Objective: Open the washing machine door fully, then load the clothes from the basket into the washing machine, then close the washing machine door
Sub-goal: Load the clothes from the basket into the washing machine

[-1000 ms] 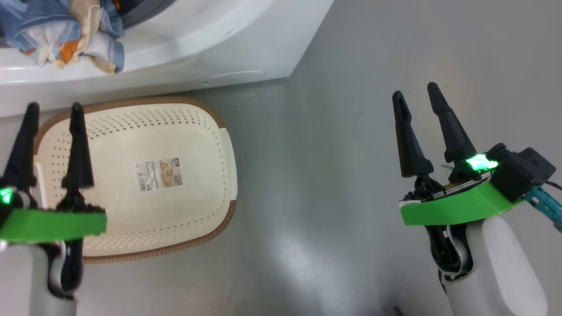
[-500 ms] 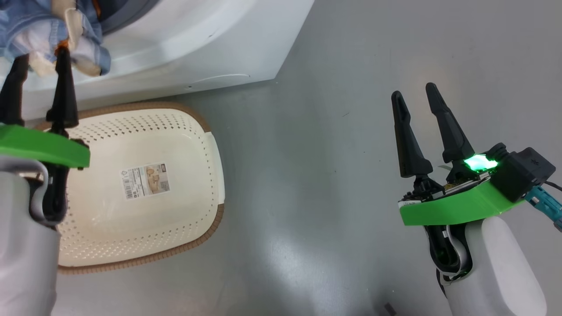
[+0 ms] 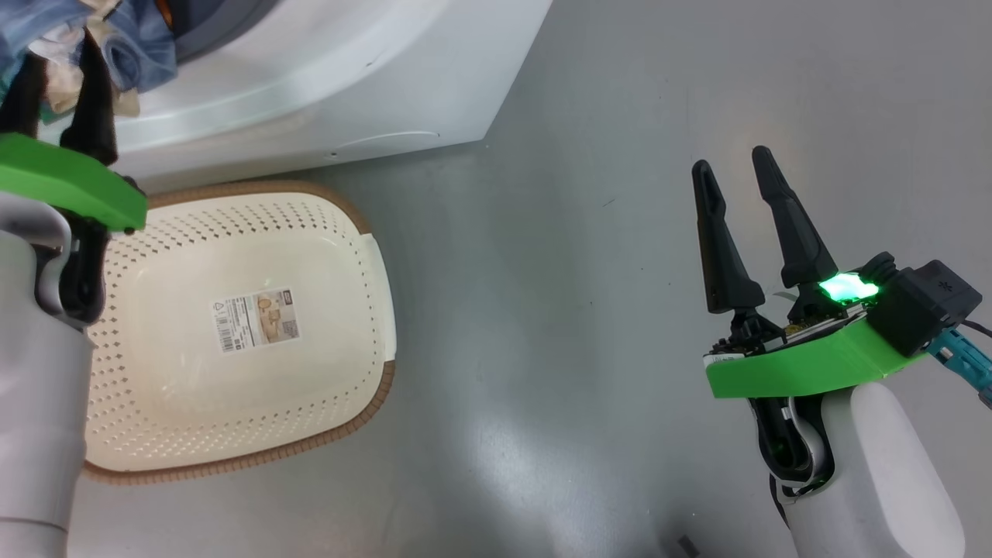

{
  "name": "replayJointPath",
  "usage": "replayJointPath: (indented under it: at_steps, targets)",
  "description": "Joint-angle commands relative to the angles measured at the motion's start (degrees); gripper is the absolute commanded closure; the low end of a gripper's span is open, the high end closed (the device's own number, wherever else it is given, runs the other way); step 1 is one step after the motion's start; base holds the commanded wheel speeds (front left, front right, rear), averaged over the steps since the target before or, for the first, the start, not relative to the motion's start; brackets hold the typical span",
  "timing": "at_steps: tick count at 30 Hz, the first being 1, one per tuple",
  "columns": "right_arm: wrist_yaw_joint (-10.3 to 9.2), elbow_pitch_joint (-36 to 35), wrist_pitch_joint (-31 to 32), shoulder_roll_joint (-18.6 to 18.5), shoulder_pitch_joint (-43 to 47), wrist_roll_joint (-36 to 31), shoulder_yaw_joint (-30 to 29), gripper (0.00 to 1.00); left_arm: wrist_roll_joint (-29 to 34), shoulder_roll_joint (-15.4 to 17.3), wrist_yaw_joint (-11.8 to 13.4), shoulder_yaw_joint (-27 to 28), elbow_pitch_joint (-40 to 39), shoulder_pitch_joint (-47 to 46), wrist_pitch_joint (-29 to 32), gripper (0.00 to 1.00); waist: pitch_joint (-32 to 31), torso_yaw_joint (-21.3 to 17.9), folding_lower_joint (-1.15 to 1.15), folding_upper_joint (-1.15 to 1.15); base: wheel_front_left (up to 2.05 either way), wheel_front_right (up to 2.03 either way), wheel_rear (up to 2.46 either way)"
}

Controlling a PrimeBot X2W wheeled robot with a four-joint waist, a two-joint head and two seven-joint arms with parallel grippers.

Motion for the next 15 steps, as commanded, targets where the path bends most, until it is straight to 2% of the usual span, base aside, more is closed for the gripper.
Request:
replayJointPath:
  at_steps: [1,5,11,15]
  targets:
    - [0.52,-1.25,-0.26,0.35,1.17,0.1,1.39,0.0,-0.42,2.31,-0.18,0.33,0.18,-0.97,1.13,1.0,-0.07,0.01,0.0,0.0,0.0,0.0,0.0]
    - [0.52,-1.14,-0.26,0.35,1.24,0.24,1.43,0.0,-2.05,2.39,-0.18,-2.0,1.77,-2.11,3.08,1.0,-0.14,-0.02,0.0,0.0,0.0,0.0,0.0]
    - [0.52,-1.42,-0.26,0.35,1.25,0.44,1.21,0.0,-3.72,4.03,-0.18,-4.2,0.87,-5.27,-0.62,1.0,0.12,0.09,0.0,0.0,0.0,0.0,0.0]
    - [0.52,-1.53,-0.26,0.35,1.04,0.57,1.6,0.0,-4.22,5.15,-0.18,-6.29,1.26,-8.57,0.11,1.0,0.48,-0.33,0.0,0.0,0.0,0.0,0.0]
